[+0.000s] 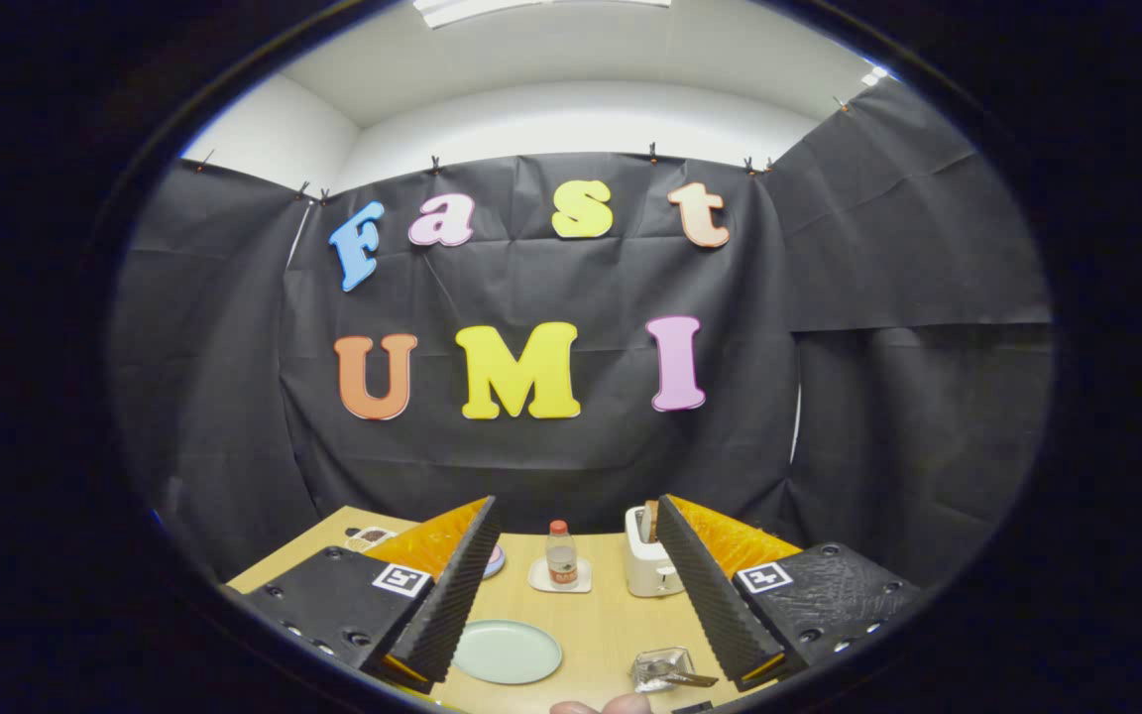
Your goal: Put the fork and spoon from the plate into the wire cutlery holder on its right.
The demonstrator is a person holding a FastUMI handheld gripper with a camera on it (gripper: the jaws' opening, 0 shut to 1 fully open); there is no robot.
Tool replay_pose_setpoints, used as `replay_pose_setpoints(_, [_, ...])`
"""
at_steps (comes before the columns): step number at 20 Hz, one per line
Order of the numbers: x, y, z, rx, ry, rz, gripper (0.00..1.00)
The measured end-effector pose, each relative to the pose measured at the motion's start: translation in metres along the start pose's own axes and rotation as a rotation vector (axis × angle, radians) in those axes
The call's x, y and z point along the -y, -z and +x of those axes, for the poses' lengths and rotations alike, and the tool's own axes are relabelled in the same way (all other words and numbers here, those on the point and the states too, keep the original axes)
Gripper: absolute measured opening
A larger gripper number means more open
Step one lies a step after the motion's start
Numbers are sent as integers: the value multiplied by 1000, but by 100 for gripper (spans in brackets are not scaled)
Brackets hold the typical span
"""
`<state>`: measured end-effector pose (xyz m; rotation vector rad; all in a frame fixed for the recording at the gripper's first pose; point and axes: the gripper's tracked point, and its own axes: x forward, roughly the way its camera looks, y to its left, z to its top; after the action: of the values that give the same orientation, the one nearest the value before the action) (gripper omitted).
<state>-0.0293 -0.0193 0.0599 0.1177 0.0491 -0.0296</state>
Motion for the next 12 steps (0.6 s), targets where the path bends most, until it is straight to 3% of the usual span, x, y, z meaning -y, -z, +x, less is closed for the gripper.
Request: replay_pose_setpoints(12, [7,-6,-8,10,50,25,96])
